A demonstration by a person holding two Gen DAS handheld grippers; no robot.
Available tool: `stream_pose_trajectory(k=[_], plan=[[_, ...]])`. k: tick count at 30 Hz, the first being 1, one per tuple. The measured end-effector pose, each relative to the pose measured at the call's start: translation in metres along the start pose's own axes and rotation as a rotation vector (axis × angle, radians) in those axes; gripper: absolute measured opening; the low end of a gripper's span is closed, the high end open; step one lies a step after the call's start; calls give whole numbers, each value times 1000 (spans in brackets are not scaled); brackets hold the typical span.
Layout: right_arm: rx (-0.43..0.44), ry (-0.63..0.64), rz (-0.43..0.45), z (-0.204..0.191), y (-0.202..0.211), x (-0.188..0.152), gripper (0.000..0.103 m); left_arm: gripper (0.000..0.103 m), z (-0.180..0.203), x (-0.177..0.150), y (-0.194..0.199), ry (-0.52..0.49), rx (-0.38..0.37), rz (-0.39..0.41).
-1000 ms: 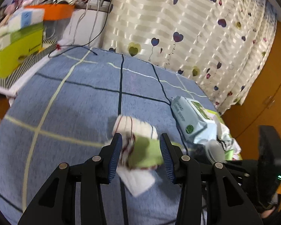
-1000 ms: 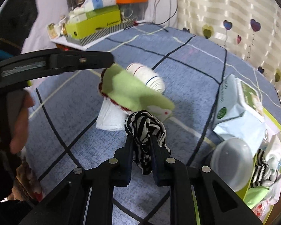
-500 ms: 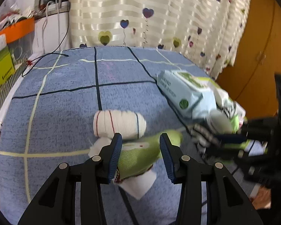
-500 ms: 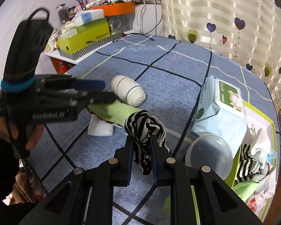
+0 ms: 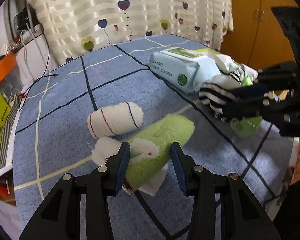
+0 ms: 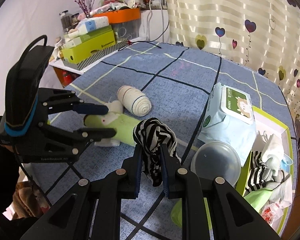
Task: Organize soft objects
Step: 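Grasp the green rabbit-print cloth with the left gripper while the right gripper grasps the striped sock, then carry the green cloth and striped sock over the lime-green tray with both grippers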
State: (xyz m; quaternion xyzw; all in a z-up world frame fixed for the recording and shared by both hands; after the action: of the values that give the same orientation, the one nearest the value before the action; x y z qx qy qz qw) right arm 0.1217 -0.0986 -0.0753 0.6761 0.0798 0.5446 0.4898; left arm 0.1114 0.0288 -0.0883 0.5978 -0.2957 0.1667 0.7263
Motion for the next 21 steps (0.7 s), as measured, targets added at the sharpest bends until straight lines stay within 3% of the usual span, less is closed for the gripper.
stream_pose_trajectory(k=[9, 12, 17, 21], plan=[[5, -4, 11, -1, 5, -1, 16, 51, 7, -9, -4, -87, 104, -1], [8, -2, 12, 0, 6, -2, 16, 50, 2, -4, -8, -55, 115, -1], [2, -11, 20, 2, 9, -3, 16, 50, -5, 4, -9, 52, 63, 14], [2, -14, 22, 3, 9, -5, 16, 39, -10, 6, -11, 122, 61, 23]])
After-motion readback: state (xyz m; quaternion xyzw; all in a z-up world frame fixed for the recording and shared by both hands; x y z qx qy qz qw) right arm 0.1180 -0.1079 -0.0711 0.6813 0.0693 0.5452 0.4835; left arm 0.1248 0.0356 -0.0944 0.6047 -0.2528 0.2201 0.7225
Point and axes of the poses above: each gripper's, at about its wrist camera, not at the fingertips, and y roughly against the way its jaws point, z to its right, x to its top, the point moved 8 cm from there along -y, roughly the way its jaws point, and after that the axes turned 13 degrees about y, right-handed, at the moved point
